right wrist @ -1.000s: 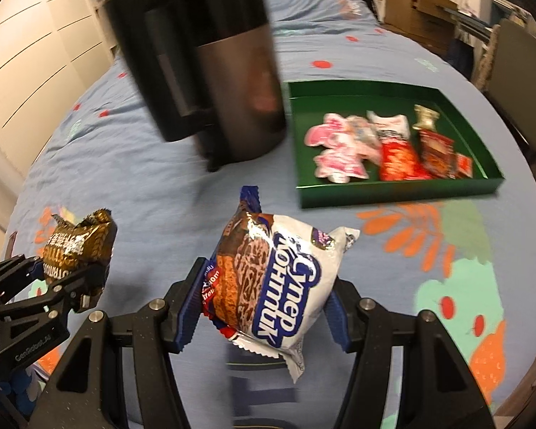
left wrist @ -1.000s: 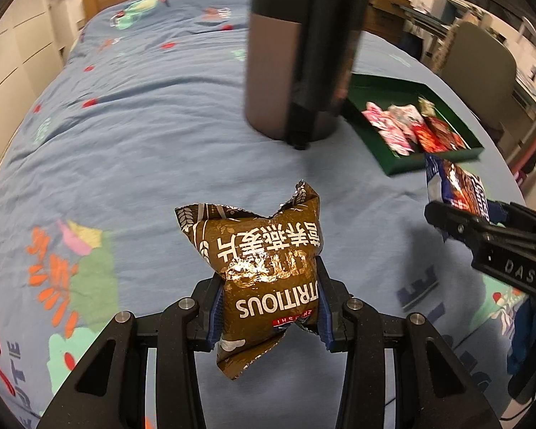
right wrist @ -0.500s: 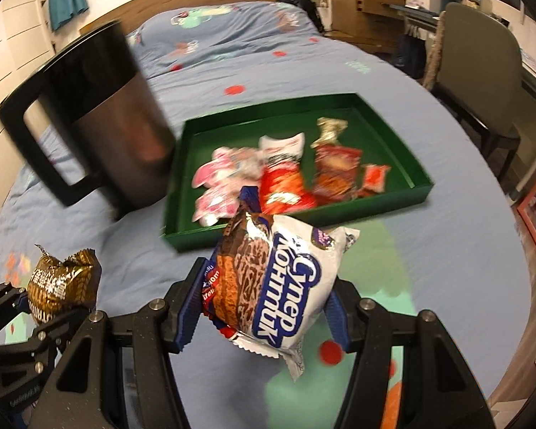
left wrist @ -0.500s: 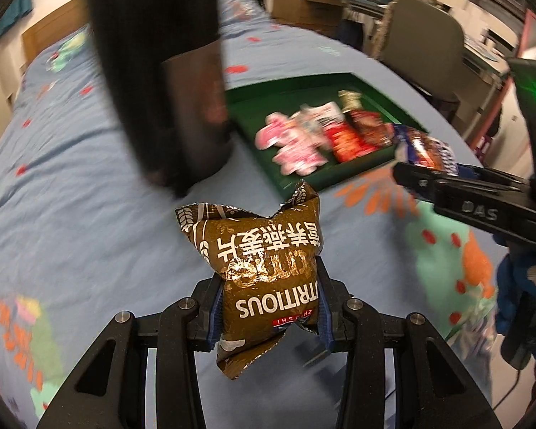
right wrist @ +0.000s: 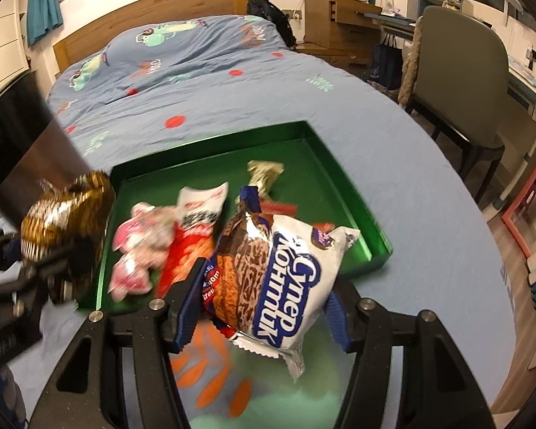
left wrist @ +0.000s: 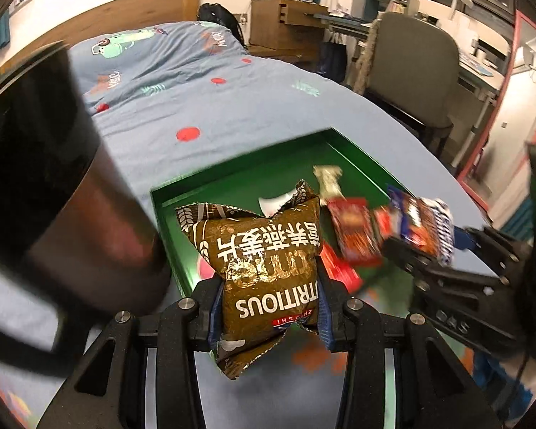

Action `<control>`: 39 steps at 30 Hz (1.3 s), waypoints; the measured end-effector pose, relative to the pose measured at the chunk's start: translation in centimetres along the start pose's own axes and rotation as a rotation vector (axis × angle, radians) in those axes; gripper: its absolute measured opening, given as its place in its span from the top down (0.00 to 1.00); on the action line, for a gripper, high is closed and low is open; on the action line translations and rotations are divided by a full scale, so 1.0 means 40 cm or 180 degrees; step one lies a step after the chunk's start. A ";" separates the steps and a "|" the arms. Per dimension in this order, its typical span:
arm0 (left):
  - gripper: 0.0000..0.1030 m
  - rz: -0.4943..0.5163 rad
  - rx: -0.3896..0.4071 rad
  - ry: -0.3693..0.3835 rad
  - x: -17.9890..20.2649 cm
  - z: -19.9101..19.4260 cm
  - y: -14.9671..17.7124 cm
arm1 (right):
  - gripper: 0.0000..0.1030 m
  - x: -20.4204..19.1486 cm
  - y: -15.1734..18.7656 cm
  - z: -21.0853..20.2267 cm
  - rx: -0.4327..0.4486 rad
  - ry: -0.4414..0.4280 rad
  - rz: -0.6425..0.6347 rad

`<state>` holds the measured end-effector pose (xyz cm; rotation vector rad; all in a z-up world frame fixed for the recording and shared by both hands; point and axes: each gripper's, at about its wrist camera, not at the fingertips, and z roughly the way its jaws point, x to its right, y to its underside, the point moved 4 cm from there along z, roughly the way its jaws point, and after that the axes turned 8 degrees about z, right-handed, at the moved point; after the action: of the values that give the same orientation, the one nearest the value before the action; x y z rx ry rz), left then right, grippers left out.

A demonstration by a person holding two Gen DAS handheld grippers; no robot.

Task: Organize snacks
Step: 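Carry the brown bag and white-blue packet past the kettle over the green tray, then open both tools to drop the brown bag and cookie packet into the tray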

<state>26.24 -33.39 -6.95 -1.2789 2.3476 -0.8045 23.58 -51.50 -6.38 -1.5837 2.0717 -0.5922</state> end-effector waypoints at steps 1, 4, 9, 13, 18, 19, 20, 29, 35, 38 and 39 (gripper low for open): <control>0.64 -0.0009 0.0009 -0.0029 -0.006 0.018 -0.013 | 0.27 0.008 -0.010 0.011 0.0015 0.0010 0.0014; 0.64 -0.0001 0.0045 -0.0150 -0.023 0.076 -0.049 | 0.27 0.028 -0.036 0.049 0.0053 0.0049 0.0029; 0.64 -0.0057 0.0004 -0.0275 -0.054 0.167 -0.075 | 0.27 0.042 -0.058 0.109 0.0065 0.0138 -0.0033; 0.64 -0.0072 -0.0047 -0.0325 -0.070 0.210 -0.072 | 0.27 0.049 -0.066 0.142 0.0057 0.0161 -0.0030; 0.64 -0.0081 -0.0105 -0.0302 -0.073 0.238 -0.059 | 0.27 0.051 -0.076 0.172 0.0066 0.0181 -0.0021; 0.64 -0.0081 -0.0113 -0.0298 -0.072 0.241 -0.058 | 0.27 0.052 -0.074 0.173 0.0061 0.0181 -0.0023; 0.64 -0.0075 -0.0121 -0.0296 -0.069 0.241 -0.054 | 0.27 0.050 -0.074 0.177 0.0064 0.0186 -0.0033; 0.64 -0.0058 -0.0139 -0.0249 -0.062 0.253 -0.056 | 0.26 0.039 -0.073 0.196 0.0074 0.0186 -0.0067; 0.63 -0.0073 -0.0198 -0.0235 -0.063 0.263 -0.057 | 0.25 0.024 -0.067 0.207 0.0050 0.0157 -0.0114; 0.63 -0.0072 -0.0213 -0.0252 -0.063 0.264 -0.057 | 0.23 0.023 -0.069 0.208 0.0048 0.0164 -0.0113; 0.63 -0.0066 -0.0208 -0.0251 -0.060 0.262 -0.057 | 0.22 0.023 -0.069 0.207 0.0047 0.0164 -0.0108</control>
<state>34.73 -35.62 -13.60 -1.3385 2.3193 -0.6761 30.43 -53.54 -11.47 -1.6140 2.0766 -0.6655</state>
